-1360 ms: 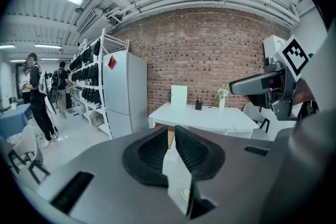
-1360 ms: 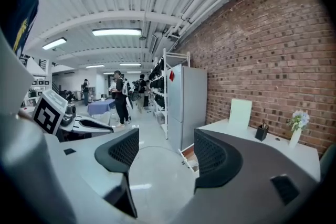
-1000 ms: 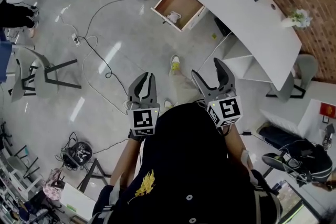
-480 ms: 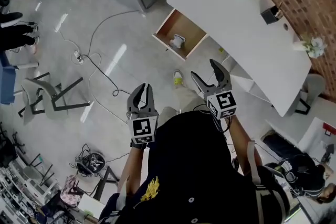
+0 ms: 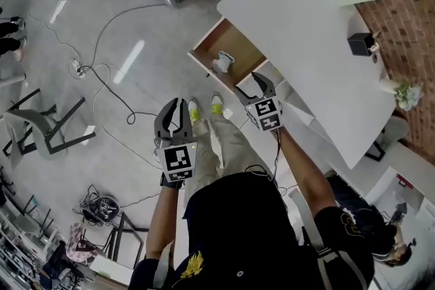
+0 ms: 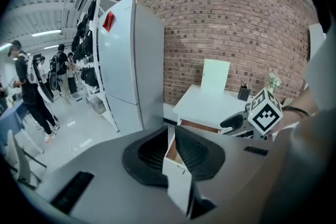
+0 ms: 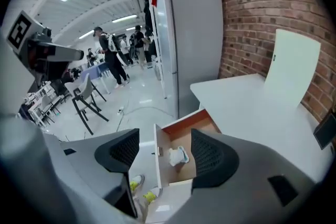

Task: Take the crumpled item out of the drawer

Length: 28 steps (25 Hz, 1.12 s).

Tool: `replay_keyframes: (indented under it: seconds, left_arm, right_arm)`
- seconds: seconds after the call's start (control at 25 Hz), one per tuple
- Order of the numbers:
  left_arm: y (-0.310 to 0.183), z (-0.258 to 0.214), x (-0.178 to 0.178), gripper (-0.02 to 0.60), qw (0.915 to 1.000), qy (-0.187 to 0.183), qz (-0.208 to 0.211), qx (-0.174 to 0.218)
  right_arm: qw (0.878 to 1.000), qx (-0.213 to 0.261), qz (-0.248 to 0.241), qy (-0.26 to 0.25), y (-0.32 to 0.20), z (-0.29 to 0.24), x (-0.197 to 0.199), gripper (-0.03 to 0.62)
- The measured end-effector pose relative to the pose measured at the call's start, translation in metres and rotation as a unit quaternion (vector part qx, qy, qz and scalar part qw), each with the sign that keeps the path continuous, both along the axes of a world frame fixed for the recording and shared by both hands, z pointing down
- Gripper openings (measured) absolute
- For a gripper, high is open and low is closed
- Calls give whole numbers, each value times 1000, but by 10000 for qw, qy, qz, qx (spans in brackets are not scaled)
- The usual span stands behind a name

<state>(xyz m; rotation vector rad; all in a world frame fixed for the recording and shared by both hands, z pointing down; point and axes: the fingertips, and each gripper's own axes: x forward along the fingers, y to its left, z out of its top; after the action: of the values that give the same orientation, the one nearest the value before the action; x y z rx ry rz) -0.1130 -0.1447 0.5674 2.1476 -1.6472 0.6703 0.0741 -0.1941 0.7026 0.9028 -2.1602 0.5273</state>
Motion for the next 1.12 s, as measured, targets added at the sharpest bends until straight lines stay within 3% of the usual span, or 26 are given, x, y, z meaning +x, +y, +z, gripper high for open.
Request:
replay_keyframes:
  seconds: [0.24,0.44,0.72,0.84,0.92,1.12]
  left_arm:
    - [-44,58,0,57,9990,114,328,-274]
    - [-48,99,-6,57,9978,142,377,-521]
    - [-32,144,-24,57,9956,191,122,-904]
    - [-29,155,-22,57,9948,217,86,-988]
    - [-33,156,-20,57,9951,212,100,-962]
    - [-40,129,-17,57,9961,213,215,-826]
  right_arm:
    - [9986,-400,150,327,-42,113,-15,319]
    - [9937,-822,529,550,-74,206,-16,284]
    - [9804,-1582,740,916,-87,314,-21,272]
    - [9741,-1734,568,1335,-77,340,-19,233]
    - [9695,-1821,495,1562,-71,343,-18,84]
    - [9775,-1612,541,1248,-65,290,-31,38]
